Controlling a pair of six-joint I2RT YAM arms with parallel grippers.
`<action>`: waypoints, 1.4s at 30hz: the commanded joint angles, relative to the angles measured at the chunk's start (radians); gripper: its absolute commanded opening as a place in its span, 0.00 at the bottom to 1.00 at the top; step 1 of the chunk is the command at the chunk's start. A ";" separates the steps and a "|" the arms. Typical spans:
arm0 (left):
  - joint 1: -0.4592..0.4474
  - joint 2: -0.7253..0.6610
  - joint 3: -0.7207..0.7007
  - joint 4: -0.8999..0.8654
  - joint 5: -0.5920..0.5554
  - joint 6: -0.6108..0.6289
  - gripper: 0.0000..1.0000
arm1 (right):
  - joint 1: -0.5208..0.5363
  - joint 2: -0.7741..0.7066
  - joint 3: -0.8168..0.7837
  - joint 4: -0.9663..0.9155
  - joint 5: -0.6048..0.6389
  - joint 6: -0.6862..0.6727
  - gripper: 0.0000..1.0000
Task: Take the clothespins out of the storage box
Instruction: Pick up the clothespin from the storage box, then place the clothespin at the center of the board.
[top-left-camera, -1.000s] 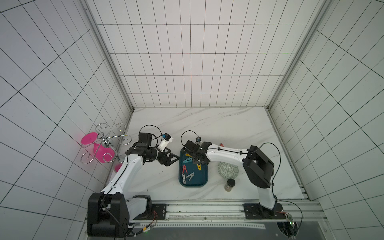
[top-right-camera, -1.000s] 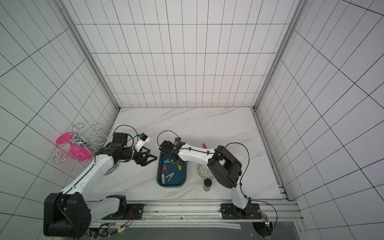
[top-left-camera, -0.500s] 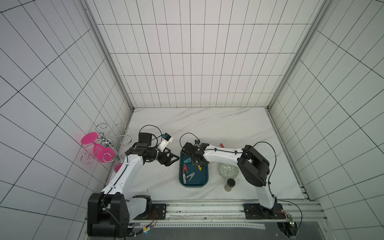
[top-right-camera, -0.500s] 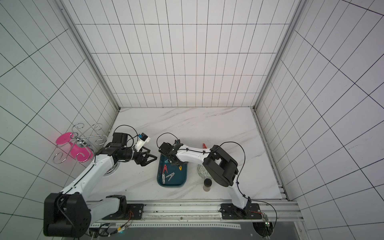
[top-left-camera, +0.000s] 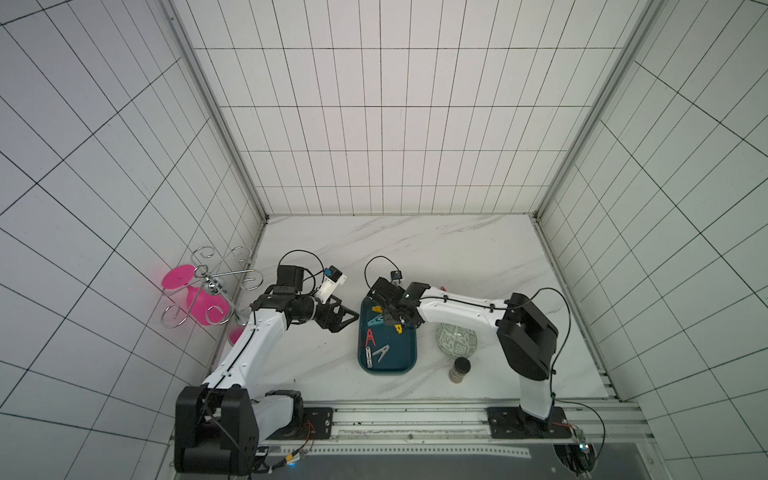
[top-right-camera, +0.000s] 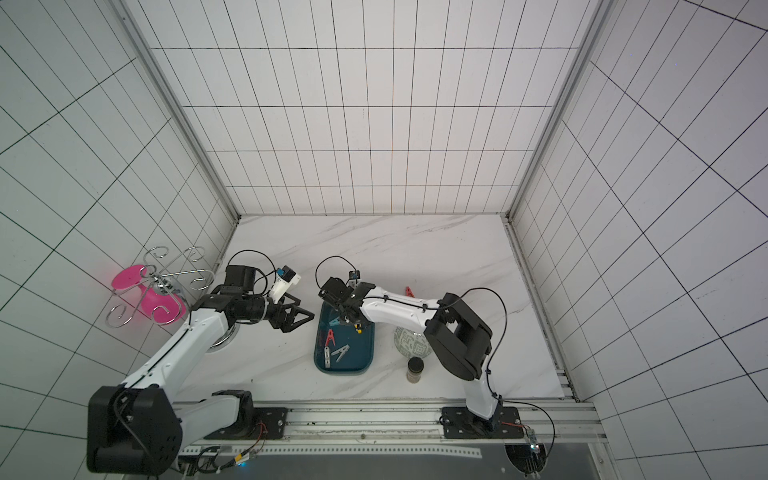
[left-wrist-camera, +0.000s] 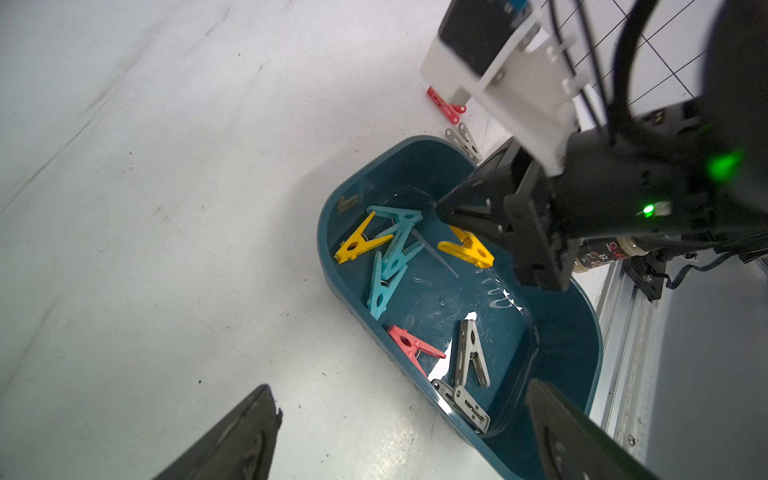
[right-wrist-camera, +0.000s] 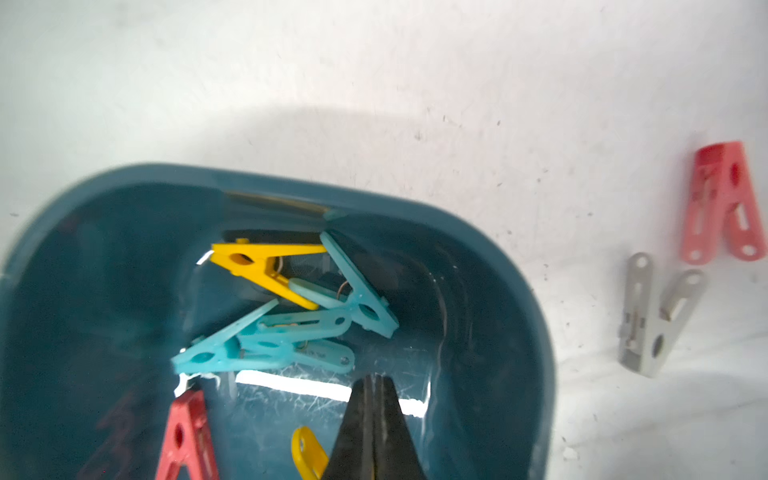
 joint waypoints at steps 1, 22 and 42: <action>0.005 -0.002 -0.010 0.025 0.002 0.001 0.95 | -0.047 -0.093 -0.035 0.015 0.003 -0.043 0.05; 0.004 -0.021 -0.016 0.026 0.005 0.003 0.95 | -0.409 -0.062 -0.140 0.087 -0.129 -0.178 0.06; 0.003 -0.027 -0.017 0.023 0.013 0.011 0.95 | -0.400 -0.152 -0.160 0.127 -0.208 -0.375 0.32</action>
